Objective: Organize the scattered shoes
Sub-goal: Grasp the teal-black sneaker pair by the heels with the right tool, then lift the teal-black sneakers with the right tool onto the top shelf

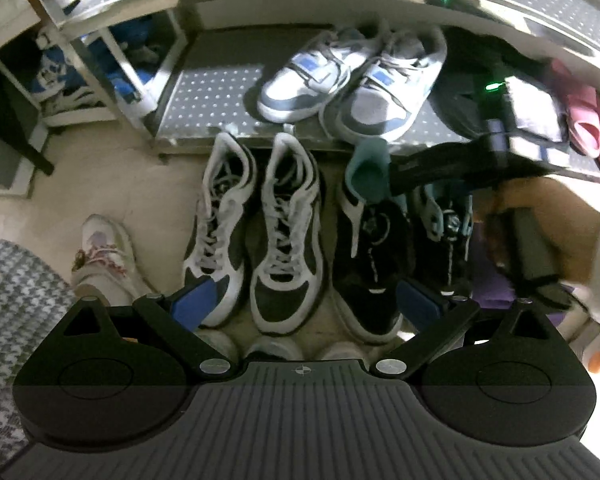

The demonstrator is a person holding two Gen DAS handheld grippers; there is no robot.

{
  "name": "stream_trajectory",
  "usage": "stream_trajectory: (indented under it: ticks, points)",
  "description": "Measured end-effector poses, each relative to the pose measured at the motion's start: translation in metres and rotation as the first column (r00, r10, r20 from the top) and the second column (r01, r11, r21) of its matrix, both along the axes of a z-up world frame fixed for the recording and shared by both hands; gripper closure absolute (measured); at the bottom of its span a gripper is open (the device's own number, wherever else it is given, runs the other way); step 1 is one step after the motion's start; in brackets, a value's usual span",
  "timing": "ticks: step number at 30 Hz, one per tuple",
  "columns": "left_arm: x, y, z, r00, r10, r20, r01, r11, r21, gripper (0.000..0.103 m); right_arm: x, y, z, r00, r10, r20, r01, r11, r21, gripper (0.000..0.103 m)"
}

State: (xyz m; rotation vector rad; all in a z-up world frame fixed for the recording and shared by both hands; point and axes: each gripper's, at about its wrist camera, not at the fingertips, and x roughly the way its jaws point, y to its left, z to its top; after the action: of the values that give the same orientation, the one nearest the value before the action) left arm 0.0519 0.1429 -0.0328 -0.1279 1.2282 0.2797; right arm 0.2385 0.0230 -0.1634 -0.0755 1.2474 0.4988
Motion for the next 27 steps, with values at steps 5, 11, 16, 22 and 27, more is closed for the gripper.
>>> stream_trajectory:
  ticks: [5,11,16,22,27]
  points:
    - [0.004,0.002,-0.002,1.000,0.002,-0.019,-0.003,1.000,-0.013,0.004,0.008,0.017,-0.021,1.000,0.005,0.029,-0.004,0.999,-0.040,0.027]
    - [0.000,-0.001,0.009,1.000,-0.010,0.029,0.010,1.000,0.002,0.004,0.016,0.038,-0.045,0.998,0.012,0.062,-0.007,0.996,-0.087,0.079]
    - [-0.004,-0.004,0.019,0.997,-0.021,0.070,0.020,1.000,0.015,0.004,-0.017,0.023,-0.006,0.997,-0.026,0.068,0.023,0.999,0.038,0.080]
    - [-0.008,-0.005,0.033,0.987,-0.011,0.160,0.009,1.000,0.016,0.004,-0.062,-0.017,0.065,0.985,-0.093,0.147,0.073,0.988,0.135,0.080]
    - [-0.021,-0.021,0.050,0.964,-0.065,0.257,0.062,0.998,0.019,0.004,-0.095,-0.059,0.141,0.951,-0.178,0.253,0.125,0.969,0.213,0.081]
